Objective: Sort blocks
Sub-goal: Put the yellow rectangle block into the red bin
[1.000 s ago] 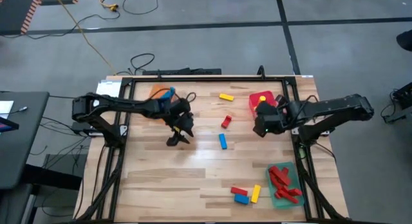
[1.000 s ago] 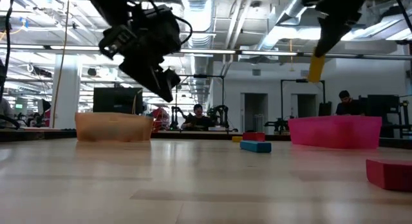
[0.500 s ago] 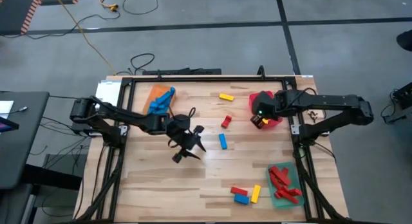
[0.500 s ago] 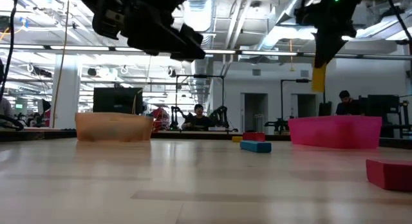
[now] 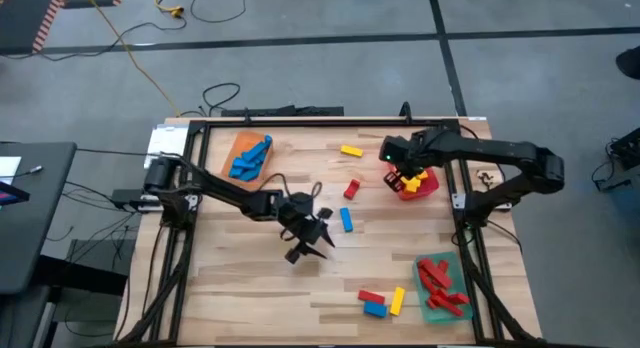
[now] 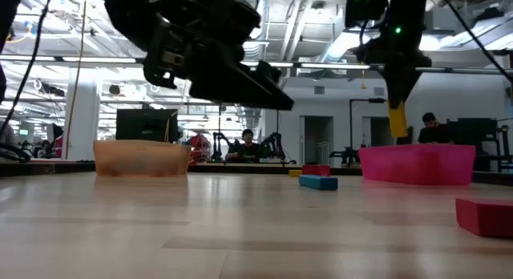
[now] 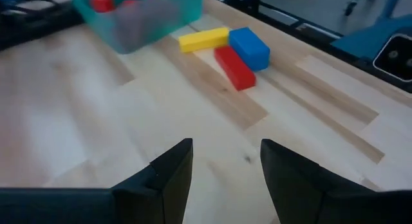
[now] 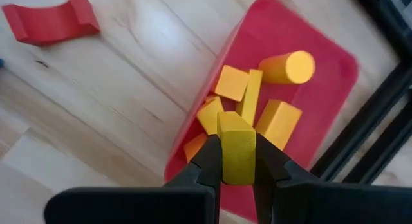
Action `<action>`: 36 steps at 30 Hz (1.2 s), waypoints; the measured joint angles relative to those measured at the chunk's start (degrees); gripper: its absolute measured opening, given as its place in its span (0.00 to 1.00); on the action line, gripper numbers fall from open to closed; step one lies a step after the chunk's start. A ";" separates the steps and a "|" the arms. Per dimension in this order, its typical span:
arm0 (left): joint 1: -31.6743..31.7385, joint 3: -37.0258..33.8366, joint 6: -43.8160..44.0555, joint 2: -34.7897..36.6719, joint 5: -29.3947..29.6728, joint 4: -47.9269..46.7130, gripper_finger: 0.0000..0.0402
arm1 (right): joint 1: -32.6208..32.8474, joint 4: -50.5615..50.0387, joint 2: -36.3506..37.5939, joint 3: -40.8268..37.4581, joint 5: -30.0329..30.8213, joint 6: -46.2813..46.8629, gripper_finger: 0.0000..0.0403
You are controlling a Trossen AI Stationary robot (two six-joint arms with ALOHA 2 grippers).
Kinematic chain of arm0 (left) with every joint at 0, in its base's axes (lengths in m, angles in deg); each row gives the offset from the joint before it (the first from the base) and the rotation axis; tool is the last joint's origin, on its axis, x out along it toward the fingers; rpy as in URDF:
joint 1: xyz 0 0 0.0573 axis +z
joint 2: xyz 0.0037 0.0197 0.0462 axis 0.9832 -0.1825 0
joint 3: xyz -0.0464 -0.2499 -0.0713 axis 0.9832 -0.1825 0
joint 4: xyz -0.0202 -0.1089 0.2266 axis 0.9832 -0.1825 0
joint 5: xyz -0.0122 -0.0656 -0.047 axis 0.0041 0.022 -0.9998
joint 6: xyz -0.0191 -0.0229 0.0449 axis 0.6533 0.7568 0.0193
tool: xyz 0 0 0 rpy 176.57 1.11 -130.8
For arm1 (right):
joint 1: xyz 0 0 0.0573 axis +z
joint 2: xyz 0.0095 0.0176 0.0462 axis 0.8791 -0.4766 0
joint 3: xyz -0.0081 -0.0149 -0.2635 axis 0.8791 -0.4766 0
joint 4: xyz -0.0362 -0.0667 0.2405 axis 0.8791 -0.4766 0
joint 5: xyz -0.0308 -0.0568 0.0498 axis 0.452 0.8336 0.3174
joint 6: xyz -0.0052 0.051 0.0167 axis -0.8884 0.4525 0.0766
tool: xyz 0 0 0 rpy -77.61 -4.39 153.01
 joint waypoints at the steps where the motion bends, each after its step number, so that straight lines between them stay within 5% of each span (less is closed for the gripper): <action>1: -0.57 1.04 -0.09 -1.40 -0.08 -0.07 0.45 | -0.68 0.00 -0.48 0.00 -0.78 -0.51 0.15; 25: -9.02 18.52 7.91 -16.26 0.97 -4.54 0.51 | -7.69 1.58 -7.72 0.00 -8.40 -4.47 0.15; 36: -12.14 20.83 12.93 -17.17 7.82 -4.39 0.51 | -9.42 1.08 -7.72 0.00 -8.83 -4.03 0.19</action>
